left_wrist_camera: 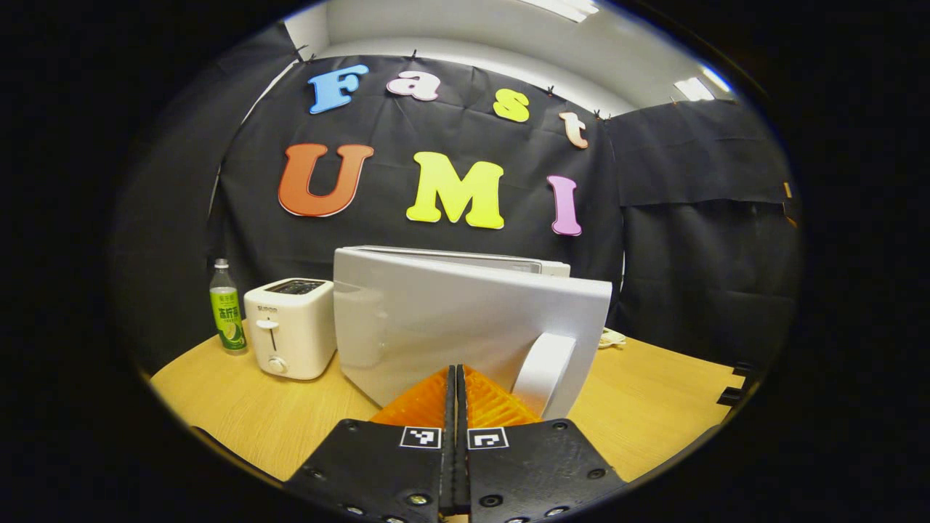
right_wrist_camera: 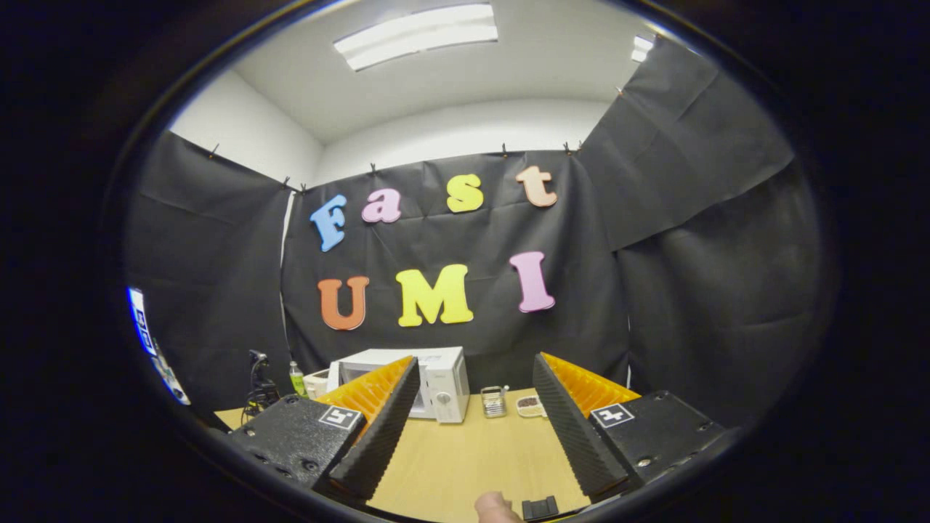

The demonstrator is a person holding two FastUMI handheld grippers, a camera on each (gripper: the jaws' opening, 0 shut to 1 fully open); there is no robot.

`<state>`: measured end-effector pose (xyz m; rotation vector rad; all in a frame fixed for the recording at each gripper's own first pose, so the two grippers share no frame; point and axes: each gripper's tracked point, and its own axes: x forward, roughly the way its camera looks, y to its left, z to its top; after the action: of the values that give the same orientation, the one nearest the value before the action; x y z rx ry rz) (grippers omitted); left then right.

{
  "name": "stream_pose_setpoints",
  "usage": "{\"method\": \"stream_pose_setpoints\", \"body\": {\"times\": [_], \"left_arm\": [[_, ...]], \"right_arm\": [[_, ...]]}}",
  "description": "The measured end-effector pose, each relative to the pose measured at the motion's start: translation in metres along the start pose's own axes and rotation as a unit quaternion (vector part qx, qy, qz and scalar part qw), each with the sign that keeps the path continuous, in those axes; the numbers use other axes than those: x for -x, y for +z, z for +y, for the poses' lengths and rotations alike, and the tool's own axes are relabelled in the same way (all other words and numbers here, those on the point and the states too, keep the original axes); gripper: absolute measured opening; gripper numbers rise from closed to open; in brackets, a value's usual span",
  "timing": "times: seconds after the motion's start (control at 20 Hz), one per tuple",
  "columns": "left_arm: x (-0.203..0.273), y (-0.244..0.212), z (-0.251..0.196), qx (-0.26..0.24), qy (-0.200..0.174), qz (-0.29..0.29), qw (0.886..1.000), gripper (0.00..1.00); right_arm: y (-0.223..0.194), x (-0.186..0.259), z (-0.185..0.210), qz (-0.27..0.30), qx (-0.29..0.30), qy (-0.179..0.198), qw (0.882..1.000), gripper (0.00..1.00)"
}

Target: Open the microwave oven with the left hand, put the food in, and close the microwave oven.

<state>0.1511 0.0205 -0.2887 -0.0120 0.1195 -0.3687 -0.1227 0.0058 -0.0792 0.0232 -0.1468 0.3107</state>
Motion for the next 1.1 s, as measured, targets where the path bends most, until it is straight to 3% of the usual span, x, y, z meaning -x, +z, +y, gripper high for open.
{"method": "stream_pose_setpoints", "body": {"times": [0.3,0.65,1.1], "left_arm": [[-0.039,0.004,-0.026,0.007,-0.025,-0.003,1.0,0.0],[-0.099,0.001,-0.055,0.013,-0.029,0.008,0.999,0.0],[-0.176,0.005,-0.072,0.011,0.001,0.03,0.999,0.0]], "right_arm": [[-0.007,-0.002,-0.002,0.004,0.0,0.009,1.0,0.99],[-0.016,-0.006,-0.017,0.014,-0.002,0.007,1.0,0.99],[-0.022,-0.017,-0.035,0.02,-0.007,0.005,1.0,1.0]]}}
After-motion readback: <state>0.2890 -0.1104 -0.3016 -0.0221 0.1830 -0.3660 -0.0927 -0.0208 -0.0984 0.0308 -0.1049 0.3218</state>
